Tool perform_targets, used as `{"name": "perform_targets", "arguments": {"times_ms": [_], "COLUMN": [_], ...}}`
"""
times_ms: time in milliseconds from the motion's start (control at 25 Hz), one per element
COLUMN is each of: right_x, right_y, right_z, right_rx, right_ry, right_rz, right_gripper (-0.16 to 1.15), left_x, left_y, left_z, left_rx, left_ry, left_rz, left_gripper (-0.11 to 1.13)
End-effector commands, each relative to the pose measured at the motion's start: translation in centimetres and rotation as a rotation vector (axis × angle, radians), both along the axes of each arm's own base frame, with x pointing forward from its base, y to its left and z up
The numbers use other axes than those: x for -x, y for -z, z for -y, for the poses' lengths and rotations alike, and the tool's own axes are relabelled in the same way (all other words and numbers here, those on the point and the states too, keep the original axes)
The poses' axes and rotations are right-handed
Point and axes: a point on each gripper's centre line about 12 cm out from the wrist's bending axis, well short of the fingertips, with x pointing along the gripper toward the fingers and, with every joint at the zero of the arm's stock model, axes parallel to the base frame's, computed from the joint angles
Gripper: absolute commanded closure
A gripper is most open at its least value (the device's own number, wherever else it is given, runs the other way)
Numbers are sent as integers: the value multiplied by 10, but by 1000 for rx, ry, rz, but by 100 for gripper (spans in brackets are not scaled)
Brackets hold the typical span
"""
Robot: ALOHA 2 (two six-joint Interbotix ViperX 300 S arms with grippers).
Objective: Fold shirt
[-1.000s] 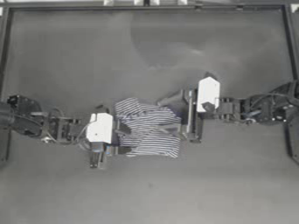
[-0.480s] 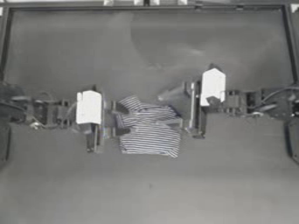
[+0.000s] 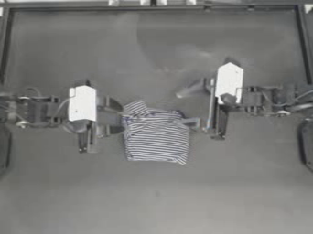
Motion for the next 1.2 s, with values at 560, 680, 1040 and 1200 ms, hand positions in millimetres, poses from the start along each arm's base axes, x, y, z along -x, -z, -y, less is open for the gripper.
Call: {"name": "perform_targets", "arguments": {"times_ms": [560, 680, 1040, 1200], "right_x": [40, 49, 64, 68], "right_y": [-64, -72, -87, -90], "right_z": [-37, -39, -44, -45], "right_rx": [-54, -73, -103, -103], "right_ry": [-22, -17, -12, -16], "right_rz": [-29, -37, -44, -38], "right_gripper": [-2, -2, -2, -2], "left_x": [50, 58, 83, 93], "left_y": [-62, -66, -71, -77], "left_z": [7, 8, 13, 15], "left_rx": [54, 66, 107, 115], "left_ry": [-61, -69, -87, -89], "left_rz": [80, 81, 87, 99], "left_gripper": [24, 24, 24, 24]}}
